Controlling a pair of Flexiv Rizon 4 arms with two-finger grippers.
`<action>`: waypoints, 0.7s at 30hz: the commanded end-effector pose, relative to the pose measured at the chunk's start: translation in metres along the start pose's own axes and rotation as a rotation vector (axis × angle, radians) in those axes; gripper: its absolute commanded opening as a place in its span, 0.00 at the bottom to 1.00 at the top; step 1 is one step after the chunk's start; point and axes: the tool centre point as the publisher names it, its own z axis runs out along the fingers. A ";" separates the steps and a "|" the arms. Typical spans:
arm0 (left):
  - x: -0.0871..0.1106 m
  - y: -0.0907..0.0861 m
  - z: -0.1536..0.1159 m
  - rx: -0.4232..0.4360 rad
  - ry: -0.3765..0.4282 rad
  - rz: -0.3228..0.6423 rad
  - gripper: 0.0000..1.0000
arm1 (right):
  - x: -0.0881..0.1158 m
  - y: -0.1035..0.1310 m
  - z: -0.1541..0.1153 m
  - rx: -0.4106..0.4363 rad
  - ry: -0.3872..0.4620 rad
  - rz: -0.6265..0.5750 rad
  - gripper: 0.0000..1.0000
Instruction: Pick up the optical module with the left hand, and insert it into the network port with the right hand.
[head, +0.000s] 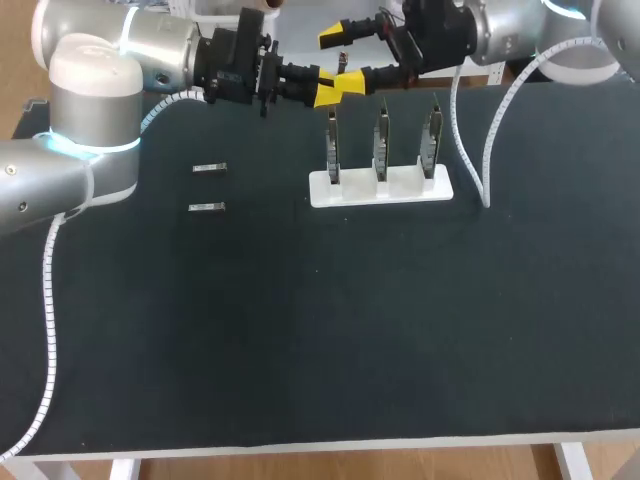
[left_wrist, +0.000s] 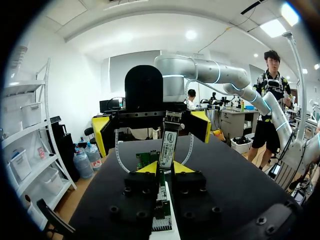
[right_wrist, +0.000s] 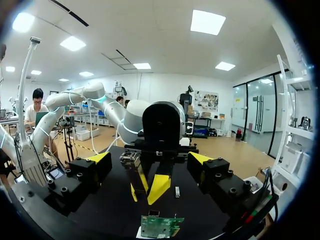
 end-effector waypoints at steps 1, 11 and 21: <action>0.000 -0.004 0.000 -0.011 0.000 0.002 0.00 | 0.000 0.002 0.000 0.005 0.001 -0.001 1.00; 0.000 -0.004 0.000 -0.011 0.000 0.002 0.00 | 0.000 0.002 0.000 0.005 0.001 -0.001 0.85; 0.000 -0.004 0.000 -0.011 0.000 0.002 0.00 | 0.000 0.002 0.000 0.005 0.001 -0.001 0.29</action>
